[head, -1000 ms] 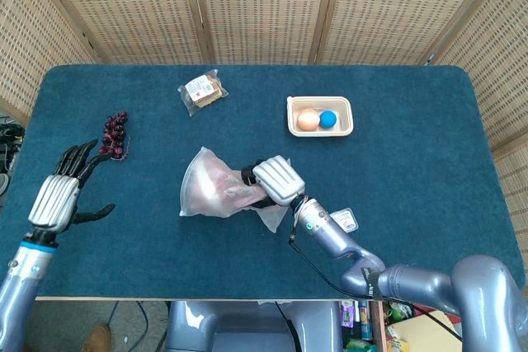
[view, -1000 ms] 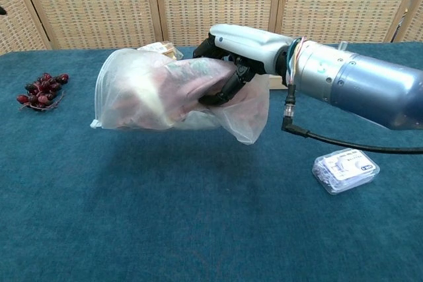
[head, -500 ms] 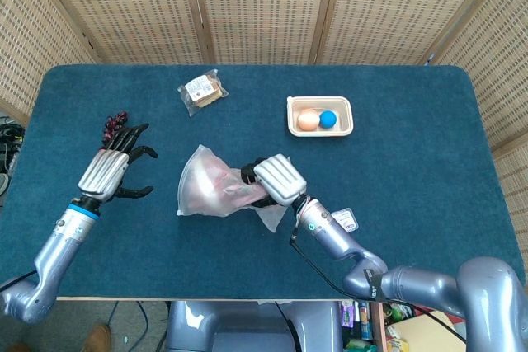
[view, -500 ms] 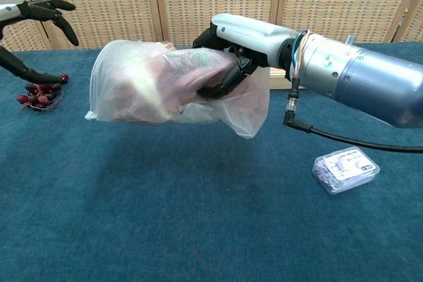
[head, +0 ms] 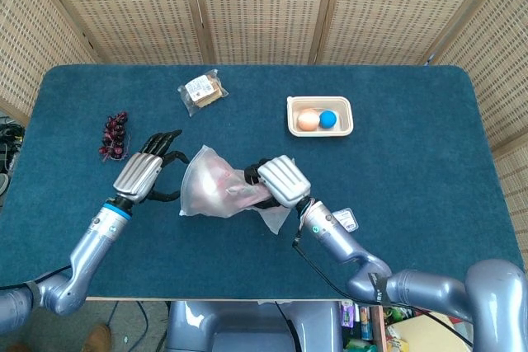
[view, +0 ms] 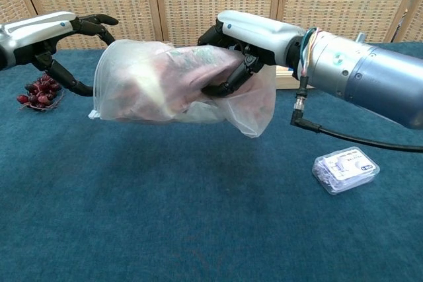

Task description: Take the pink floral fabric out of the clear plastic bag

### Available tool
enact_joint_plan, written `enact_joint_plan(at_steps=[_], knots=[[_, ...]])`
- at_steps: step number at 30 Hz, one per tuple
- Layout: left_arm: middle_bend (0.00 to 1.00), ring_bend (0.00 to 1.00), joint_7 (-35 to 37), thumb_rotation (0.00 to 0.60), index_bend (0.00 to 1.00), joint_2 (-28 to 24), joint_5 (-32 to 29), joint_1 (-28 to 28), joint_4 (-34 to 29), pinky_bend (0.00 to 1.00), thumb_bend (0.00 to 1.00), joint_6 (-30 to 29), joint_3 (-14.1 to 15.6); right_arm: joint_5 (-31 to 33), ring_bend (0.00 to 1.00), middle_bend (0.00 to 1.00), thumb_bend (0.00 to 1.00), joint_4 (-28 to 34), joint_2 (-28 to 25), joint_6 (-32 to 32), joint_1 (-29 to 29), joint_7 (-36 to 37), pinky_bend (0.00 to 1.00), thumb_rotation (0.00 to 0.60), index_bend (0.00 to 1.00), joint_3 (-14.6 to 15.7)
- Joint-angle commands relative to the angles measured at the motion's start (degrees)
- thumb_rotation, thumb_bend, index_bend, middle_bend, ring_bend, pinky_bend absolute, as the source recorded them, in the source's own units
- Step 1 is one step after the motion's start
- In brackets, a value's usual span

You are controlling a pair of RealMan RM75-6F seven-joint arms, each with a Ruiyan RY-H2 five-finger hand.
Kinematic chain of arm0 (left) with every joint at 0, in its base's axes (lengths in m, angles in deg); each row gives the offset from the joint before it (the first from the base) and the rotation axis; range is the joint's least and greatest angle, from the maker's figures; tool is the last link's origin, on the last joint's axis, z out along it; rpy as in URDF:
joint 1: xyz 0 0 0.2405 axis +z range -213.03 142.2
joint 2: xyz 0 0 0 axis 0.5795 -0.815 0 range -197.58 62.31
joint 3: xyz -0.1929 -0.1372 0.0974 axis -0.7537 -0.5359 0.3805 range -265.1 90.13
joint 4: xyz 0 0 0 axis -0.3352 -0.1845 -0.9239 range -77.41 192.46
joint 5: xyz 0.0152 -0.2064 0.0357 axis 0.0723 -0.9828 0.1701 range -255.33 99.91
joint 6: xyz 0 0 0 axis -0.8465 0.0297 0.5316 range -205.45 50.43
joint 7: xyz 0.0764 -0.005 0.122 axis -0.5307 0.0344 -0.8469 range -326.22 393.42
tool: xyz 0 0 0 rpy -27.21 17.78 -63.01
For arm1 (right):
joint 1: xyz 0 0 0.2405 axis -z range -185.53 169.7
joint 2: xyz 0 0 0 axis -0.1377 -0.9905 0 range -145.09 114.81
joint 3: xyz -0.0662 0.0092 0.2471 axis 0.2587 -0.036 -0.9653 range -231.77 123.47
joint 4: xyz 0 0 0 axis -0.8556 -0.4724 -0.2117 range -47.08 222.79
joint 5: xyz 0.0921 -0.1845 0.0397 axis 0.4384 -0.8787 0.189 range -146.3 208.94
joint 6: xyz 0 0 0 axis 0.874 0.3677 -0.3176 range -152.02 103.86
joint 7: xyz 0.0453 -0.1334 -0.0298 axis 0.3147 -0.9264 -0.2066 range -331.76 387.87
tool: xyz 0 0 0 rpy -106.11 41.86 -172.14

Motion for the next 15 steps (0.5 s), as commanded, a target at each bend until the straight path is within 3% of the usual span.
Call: enact_joint_plan(at_steps=[1,15], knots=[[0.0,0.0,-0.71,0.6,0.36,1.19,-0.59,-0.87,0.23,0.0,0.21,0.12,-0.25,0.16,0.53,0.59,0.98,0.53,-0.13,-0.05,0.13,-0.15,0.69,0.6,0.59,-0.19],[0.0,0.0,-1.16,0.6,0.36,5.07,-1.24,-3.8,1.08,0.0,0.21,0.1,-0.9,0.99,0.53,0.59,0.98,2.4,-0.19,-0.78,0.38,-0.91,0.69,0.6,0.59,-0.62]])
